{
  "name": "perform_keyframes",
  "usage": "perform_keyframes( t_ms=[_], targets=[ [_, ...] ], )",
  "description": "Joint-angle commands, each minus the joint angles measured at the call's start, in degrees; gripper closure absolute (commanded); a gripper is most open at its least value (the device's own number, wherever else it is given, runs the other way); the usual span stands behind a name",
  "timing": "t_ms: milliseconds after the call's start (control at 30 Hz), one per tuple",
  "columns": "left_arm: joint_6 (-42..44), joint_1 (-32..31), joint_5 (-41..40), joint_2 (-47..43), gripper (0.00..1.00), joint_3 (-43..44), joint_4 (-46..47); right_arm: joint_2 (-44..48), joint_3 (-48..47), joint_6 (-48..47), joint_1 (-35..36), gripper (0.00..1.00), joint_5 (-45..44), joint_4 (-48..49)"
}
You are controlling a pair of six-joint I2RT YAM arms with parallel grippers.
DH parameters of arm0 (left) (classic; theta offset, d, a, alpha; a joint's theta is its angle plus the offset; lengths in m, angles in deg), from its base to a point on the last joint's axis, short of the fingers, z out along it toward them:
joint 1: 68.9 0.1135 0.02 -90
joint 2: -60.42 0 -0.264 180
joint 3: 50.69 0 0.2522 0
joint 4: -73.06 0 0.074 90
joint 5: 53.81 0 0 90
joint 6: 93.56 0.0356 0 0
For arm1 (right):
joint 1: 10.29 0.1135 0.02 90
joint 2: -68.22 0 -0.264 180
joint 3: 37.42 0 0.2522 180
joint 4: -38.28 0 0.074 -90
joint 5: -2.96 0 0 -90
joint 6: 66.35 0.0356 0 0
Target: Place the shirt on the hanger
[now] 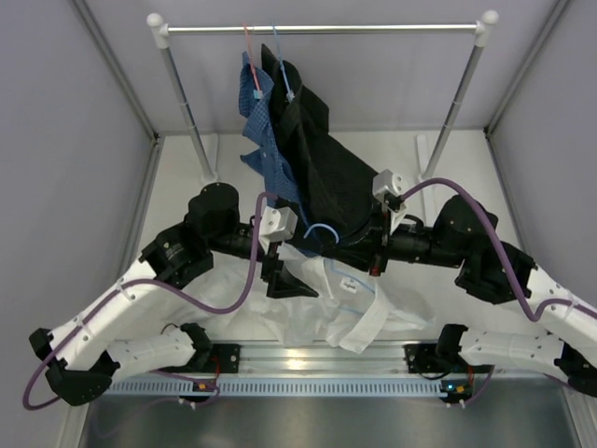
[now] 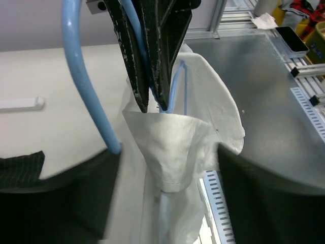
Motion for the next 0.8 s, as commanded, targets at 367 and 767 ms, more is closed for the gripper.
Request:
perform_keyframes(
  t_ms=[367, 767],
  targets=[
    [-9.0, -0.2, -57.8, -32.1, 0.02, -16.5, 5.4, 11.7, -4.0, -9.9, -2.0, 1.0, -26.5, -8.9],
    [-12.2, -0.2, -67.1, -20.9, 0.02, -22.9, 14.0, 11.4, -17.5, -12.6, -2.0, 1.0, -11.1, -20.1]
  ],
)
